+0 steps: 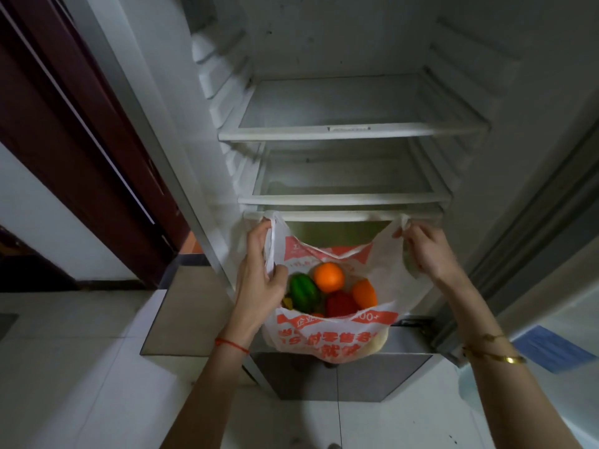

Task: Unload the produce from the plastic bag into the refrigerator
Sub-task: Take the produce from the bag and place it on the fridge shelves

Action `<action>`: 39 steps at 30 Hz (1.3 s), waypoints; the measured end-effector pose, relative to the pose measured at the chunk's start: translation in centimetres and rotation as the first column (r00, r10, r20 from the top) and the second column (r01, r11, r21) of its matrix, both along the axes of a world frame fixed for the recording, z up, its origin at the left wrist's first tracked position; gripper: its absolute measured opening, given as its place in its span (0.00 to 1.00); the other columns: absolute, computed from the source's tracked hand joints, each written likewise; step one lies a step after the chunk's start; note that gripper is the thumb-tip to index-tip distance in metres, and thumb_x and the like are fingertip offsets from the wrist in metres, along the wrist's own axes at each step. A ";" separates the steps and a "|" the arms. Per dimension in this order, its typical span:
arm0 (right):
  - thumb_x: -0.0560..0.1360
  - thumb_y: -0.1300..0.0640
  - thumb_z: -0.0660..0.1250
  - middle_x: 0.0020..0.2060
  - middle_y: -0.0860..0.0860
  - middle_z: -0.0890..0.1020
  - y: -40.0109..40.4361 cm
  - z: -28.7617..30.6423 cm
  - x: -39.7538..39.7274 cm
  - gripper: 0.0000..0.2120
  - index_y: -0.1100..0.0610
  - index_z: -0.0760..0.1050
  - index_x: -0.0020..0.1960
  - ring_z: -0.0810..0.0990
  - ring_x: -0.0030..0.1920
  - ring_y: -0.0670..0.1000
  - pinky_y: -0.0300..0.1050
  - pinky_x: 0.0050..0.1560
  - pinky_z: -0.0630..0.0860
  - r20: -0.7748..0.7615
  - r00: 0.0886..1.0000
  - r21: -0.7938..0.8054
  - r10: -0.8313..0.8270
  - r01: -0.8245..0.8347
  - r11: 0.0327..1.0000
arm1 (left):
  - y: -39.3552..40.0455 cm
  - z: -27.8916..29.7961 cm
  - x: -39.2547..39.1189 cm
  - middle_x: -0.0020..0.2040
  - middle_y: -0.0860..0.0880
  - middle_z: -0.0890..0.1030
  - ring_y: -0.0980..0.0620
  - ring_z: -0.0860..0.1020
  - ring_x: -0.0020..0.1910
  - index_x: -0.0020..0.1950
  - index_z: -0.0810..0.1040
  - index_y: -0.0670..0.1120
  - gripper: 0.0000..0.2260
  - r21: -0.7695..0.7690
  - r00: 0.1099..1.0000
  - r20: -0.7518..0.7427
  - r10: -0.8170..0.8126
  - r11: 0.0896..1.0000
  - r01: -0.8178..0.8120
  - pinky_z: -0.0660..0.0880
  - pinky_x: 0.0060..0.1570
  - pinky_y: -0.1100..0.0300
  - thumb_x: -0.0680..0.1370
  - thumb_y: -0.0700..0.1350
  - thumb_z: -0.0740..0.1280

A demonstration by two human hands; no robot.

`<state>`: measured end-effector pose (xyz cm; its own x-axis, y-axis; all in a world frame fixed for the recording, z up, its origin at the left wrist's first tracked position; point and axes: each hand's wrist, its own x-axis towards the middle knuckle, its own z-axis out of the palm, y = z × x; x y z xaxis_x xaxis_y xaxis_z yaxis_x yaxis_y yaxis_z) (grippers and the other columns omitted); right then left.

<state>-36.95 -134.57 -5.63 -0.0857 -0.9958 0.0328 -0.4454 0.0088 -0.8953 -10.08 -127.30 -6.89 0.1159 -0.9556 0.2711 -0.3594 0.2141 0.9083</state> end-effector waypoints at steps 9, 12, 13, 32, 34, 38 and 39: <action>0.76 0.41 0.61 0.52 0.59 0.75 4.0 -4.7 0.2 0.24 0.59 0.66 0.62 0.75 0.50 0.58 0.53 0.48 0.76 -0.607 0.728 -0.236 -0.319 0.218 0.947 | 2.2 -2.4 -0.3 0.64 0.50 0.74 0.50 0.80 0.52 0.73 0.57 0.54 0.31 -0.001 0.995 0.087 -0.058 0.998 0.058 0.82 0.46 0.46 0.76 0.33 0.65; 0.77 0.45 0.63 0.55 0.61 0.74 5.4 -5.0 1.6 0.22 0.63 0.72 0.61 0.73 0.56 0.61 0.54 0.55 0.70 -0.638 0.617 -0.600 -0.461 -0.022 0.800 | 2.6 -2.5 -0.5 0.65 0.51 0.72 0.48 0.79 0.53 0.72 0.58 0.55 0.31 -0.002 0.993 0.099 -0.070 0.997 0.071 0.81 0.47 0.43 0.75 0.33 0.64; 0.78 0.48 0.63 0.53 0.61 0.76 5.8 -5.3 2.1 0.19 0.63 0.74 0.58 0.74 0.54 0.61 0.54 0.54 0.71 -0.626 0.643 -0.668 -0.442 -0.150 0.729 | 2.7 -2.5 -0.6 0.64 0.51 0.72 0.46 0.79 0.52 0.72 0.58 0.55 0.31 0.003 0.992 0.106 -0.062 0.998 0.062 0.81 0.46 0.43 0.75 0.33 0.64; 0.70 0.30 0.62 0.64 0.55 0.75 -2.4 -14.8 8.8 0.34 0.52 0.72 0.67 0.67 0.68 0.59 0.53 0.68 0.63 -0.644 0.698 0.367 0.313 -0.076 0.927 | 2.3 -2.0 -0.9 0.63 0.47 0.74 0.44 0.80 0.52 0.73 0.56 0.57 0.31 0.097 0.992 0.087 -0.088 0.992 0.079 0.81 0.46 0.43 0.77 0.36 0.64; 0.71 0.31 0.62 0.67 0.54 0.74 -2.6 -14.8 9.2 0.35 0.53 0.71 0.69 0.64 0.70 0.60 0.53 0.69 0.61 -0.676 0.674 0.360 0.297 -0.048 0.932 | 2.2 -2.0 -1.0 0.61 0.48 0.75 0.40 0.80 0.51 0.73 0.57 0.58 0.31 0.106 0.994 0.070 -0.086 0.991 0.079 0.81 0.45 0.42 0.77 0.35 0.63; 0.72 0.32 0.61 0.63 0.55 0.77 -2.9 -15.0 9.1 0.32 0.54 0.74 0.65 0.66 0.68 0.60 0.51 0.66 0.63 -0.674 0.691 0.333 0.262 -0.032 0.942 | 2.0 -1.7 -1.3 0.68 0.48 0.71 0.44 0.80 0.54 0.73 0.57 0.59 0.31 0.114 0.996 0.009 -0.090 0.990 0.089 0.81 0.49 0.43 0.77 0.34 0.63; 0.71 0.33 0.63 0.62 0.54 0.77 -2.9 -15.0 8.8 0.31 0.54 0.74 0.65 0.67 0.67 0.59 0.51 0.66 0.64 -0.663 0.707 0.321 0.246 -0.028 0.947 | 1.9 -1.6 -1.3 0.69 0.48 0.70 0.46 0.80 0.55 0.73 0.57 0.59 0.31 0.118 0.996 -0.008 -0.093 0.989 0.093 0.81 0.49 0.44 0.77 0.34 0.63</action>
